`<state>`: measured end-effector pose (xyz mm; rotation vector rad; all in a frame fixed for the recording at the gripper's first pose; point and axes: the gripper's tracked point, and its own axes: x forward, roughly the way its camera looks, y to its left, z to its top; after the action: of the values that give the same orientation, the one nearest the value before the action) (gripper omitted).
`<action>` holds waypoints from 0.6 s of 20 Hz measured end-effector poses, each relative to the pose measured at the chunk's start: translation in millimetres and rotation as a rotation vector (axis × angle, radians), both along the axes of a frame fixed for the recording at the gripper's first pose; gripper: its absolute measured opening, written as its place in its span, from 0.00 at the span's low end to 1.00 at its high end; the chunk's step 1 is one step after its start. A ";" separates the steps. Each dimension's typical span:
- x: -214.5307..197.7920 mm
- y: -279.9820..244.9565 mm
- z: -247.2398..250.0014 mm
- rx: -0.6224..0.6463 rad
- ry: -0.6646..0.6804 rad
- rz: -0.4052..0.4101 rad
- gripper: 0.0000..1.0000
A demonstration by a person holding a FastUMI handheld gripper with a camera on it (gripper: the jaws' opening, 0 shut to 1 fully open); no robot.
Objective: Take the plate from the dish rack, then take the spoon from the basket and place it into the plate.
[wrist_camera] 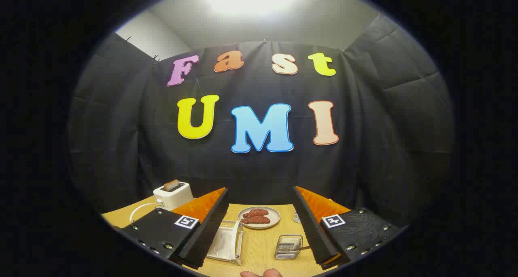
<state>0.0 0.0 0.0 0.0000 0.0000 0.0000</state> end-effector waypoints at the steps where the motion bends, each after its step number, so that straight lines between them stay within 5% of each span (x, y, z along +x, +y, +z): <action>1: -0.6 -0.3 -0.9 0.001 0.001 0.000 0.95; 12: -6.6 -10.6 -1.9 0.000 0.009 -0.006 0.95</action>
<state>-6.6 -10.6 -1.9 0.0000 0.0094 -0.0055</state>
